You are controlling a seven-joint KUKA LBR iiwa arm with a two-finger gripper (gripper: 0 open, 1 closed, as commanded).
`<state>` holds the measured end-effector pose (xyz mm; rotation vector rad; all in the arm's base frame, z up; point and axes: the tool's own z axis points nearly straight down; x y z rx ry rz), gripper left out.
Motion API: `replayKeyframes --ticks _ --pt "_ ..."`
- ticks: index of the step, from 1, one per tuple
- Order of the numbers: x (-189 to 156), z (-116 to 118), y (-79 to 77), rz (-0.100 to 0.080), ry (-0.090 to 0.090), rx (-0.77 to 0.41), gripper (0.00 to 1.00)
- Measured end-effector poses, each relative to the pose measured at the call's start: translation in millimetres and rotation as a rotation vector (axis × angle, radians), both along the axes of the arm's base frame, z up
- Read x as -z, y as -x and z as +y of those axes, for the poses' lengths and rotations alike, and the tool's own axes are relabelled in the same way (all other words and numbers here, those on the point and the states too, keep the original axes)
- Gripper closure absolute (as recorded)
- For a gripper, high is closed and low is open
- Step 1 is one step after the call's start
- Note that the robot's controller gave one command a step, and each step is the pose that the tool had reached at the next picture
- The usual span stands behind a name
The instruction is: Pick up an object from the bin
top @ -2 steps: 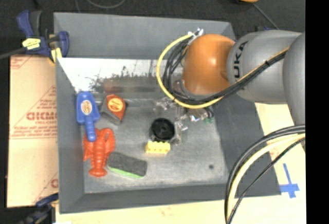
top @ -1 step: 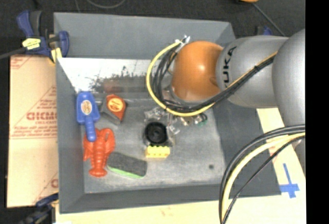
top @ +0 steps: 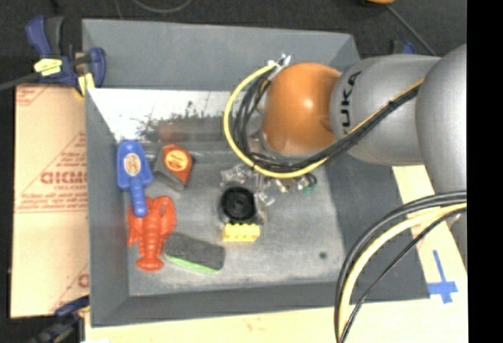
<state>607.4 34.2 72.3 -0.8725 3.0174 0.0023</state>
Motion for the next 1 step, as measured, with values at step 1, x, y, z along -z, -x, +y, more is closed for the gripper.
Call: replayKeyframes --ticks 1 --pt "-1.9 -0.1 3.2 0.001 0.000 -0.001 1.00"
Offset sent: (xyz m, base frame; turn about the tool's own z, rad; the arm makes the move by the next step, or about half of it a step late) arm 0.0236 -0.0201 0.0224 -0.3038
